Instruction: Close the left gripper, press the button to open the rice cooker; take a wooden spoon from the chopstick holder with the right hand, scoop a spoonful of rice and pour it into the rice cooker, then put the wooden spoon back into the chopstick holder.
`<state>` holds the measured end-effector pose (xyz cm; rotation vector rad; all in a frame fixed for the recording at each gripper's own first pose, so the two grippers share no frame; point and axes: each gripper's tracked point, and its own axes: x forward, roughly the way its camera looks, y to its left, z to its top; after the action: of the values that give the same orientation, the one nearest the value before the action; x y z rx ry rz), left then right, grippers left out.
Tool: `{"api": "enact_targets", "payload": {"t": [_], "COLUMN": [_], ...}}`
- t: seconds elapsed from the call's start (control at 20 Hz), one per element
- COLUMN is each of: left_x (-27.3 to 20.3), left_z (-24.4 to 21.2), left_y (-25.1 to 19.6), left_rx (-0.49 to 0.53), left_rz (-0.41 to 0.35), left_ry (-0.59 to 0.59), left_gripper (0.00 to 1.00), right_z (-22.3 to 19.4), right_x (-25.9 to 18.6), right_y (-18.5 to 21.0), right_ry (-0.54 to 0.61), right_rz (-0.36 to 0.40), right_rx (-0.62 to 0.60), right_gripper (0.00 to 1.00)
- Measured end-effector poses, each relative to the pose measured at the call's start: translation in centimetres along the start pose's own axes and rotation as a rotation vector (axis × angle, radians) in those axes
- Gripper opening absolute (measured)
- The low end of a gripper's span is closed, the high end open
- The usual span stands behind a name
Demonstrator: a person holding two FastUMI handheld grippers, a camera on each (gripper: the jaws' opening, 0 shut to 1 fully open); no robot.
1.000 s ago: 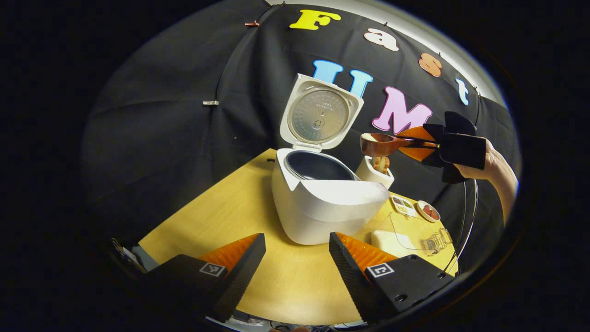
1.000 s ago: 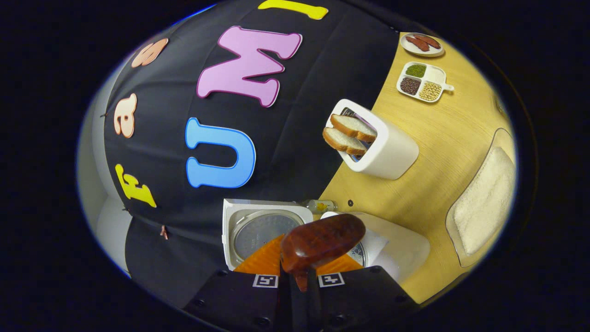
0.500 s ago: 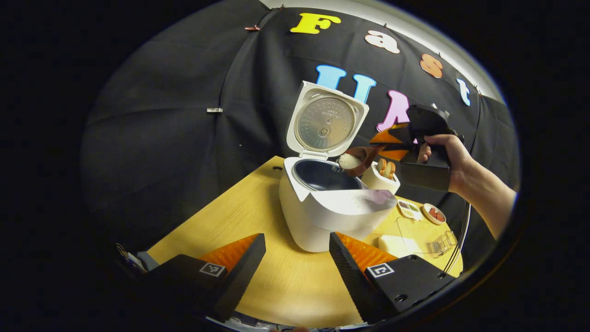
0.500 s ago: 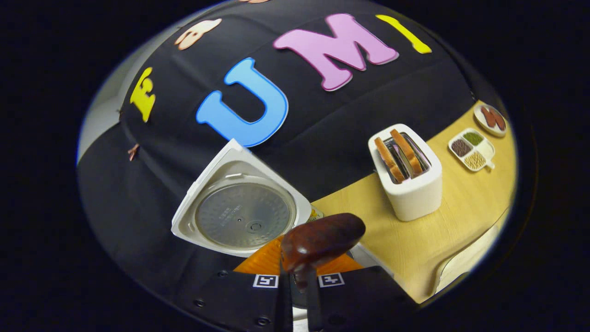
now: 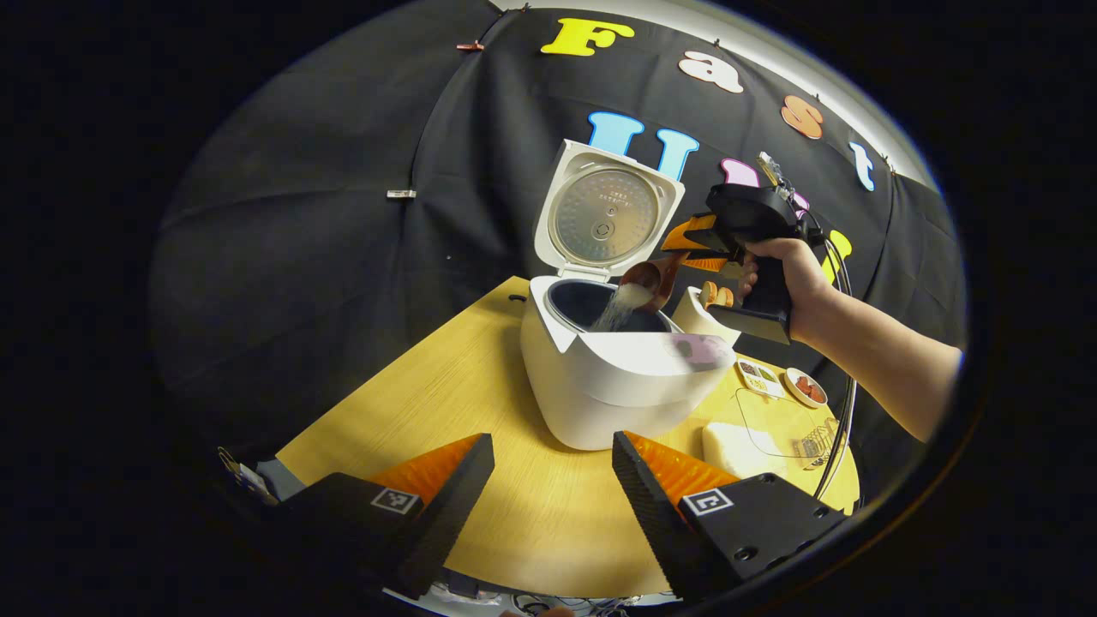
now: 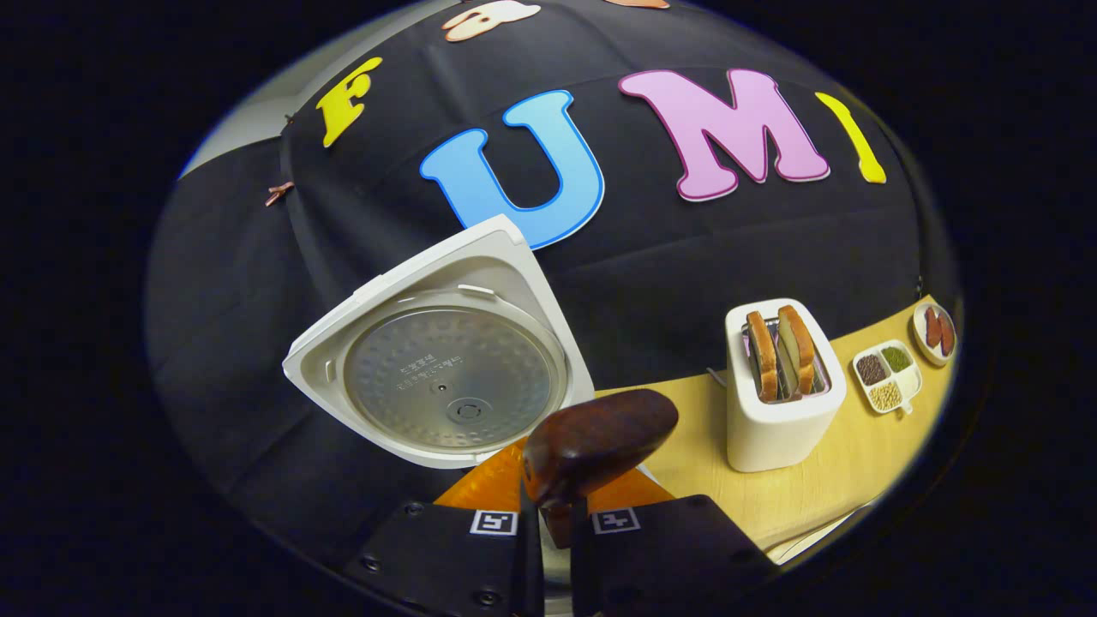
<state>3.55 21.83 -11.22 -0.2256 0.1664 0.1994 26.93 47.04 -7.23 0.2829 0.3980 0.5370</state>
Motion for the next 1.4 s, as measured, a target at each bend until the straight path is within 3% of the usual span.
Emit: {"api": "enact_targets", "payload": {"t": [0.15, 0.2, 0.25, 0.4, 0.55, 0.7, 0.95, 1.0, 1.15, 1.4], "left_x": [-0.4, -0.4, -0.5, -0.6, -0.8, -1.2, -1.8, -1.9, -2.4, -3.1], "left_z": [0.1, 0.1, 0.1, 0.4, 0.5, 0.2, 0.0, 0.1, -0.2, -0.9], "left_y": [0.4, 0.5, 0.6, 1.0, 1.0, 1.1, 1.8, 2.0, 2.4, 1.9], "left_rx": [-0.029, -0.032, -0.03, -0.014, -0.03, -0.05, -0.055, -0.052, -0.047, -0.015], "left_rz": [0.005, 0.006, 0.009, 0.024, 0.024, 0.025, 0.042, 0.047, 0.058, 0.058], "left_ry": [0.0, 0.0, 0.004, -0.003, -0.002, -0.003, -0.008, -0.01, -0.013, -0.011], "left_gripper": [0.96, 0.96, 0.96, 0.96, 0.96, 0.96, 0.96, 0.96, 0.96, 0.96], "right_z": [0.7, 1.0, 1.4, 2.1, 1.5, 0.1, -3.6, -4.2, -5.6, -5.0], "right_x": [0.3, 0.4, 0.4, 0.6, 1.0, 0.8, 0.5, 0.4, 0.0, -1.6], "right_y": [0.7, 0.9, 1.1, 2.0, 3.1, 5.5, 8.9, 9.5, 10.5, 10.8], "right_ry": [-0.02, -0.028, -0.047, -0.098, -0.107, -0.129, -0.108, -0.109, -0.088, -0.073], "right_rz": [0.015, 0.017, 0.012, 0.018, 0.019, 0.069, 0.158, 0.169, 0.2, 0.211], "right_rx": [-0.063, -0.098, -0.146, -0.285, -0.463, -0.659, -0.819, -0.846, -0.871, -0.782], "right_gripper": [0.17, 0.12, 0.17, 0.12, 0.17, 0.16, 0.17, 0.12, 0.16, 0.16]}}
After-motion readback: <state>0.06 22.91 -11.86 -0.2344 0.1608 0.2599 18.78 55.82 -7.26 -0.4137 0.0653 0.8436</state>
